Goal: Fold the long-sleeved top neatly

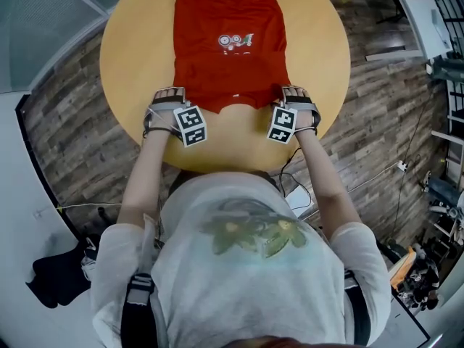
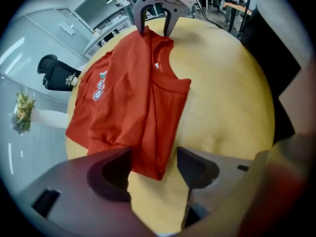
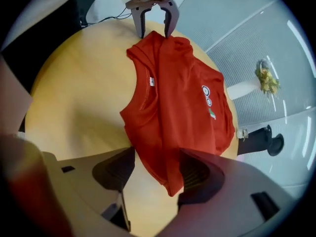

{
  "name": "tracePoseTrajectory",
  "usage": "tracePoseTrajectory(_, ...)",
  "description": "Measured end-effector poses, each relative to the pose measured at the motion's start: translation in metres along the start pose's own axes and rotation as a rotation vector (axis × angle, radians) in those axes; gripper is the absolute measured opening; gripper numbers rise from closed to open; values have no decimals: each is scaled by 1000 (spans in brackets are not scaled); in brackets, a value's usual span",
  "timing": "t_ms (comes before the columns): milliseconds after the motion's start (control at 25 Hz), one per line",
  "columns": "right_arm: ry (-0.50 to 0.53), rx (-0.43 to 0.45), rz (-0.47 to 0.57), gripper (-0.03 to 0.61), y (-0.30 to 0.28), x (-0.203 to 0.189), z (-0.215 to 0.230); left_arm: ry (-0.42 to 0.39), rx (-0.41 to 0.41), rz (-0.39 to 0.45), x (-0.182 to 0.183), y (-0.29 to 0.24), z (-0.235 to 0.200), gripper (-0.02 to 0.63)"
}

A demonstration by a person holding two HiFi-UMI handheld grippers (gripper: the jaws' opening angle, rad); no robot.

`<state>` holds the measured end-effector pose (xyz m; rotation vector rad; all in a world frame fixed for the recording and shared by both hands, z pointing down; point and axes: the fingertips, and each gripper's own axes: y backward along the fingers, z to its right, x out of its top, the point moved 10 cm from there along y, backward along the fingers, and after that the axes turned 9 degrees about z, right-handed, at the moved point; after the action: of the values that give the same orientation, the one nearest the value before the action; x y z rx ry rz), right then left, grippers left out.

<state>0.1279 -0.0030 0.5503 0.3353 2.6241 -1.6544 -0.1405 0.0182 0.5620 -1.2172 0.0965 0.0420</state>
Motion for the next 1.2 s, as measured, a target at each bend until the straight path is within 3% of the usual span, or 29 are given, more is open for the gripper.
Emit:
tracePoseTrajectory(120, -78, 115, 12, 254, -6, -4, 6, 85, -145, 10, -3, -7, -7, 228)
tracePoseTrajectory(200, -171, 221, 26, 125, -8, -8, 8, 147, -217, 11, -3, -9, -12, 190)
tracePoseTrajectory(240, -207, 259, 31, 98, -9, -11, 10, 167, -237, 10, -3, -10, -14, 190)
tracePoseTrajectory(440, -232, 336, 6, 97, -13, -8, 17, 206, -266, 10, -4, -10, -19, 190)
tracePoseTrajectory(640, -258, 350, 23, 97, -12, -9, 18, 258, -256, 46, -11, -8, -17, 189)
tracePoseTrajectory(800, -324, 287, 107, 92, -9, -18, 15, 323, -245, 133, -22, -5, -18, 187)
tracePoseTrajectory(920, -404, 221, 174, 57, -4, -24, 7, 464, -181, 245, -35, 0, -15, 150)
tracePoseTrajectory(960, -436, 209, 189, 43, -2, -26, 6, 540, -162, 282, -39, 2, -14, 43)
tracePoseTrajectory(1040, -484, 219, 203, 38, 2, -27, 4, 656, -185, 317, -44, 7, -13, 40)
tracePoseTrajectory(1200, -498, 291, 228, 37, 15, -26, -4, 695, -273, 300, -47, 18, -1, 38)
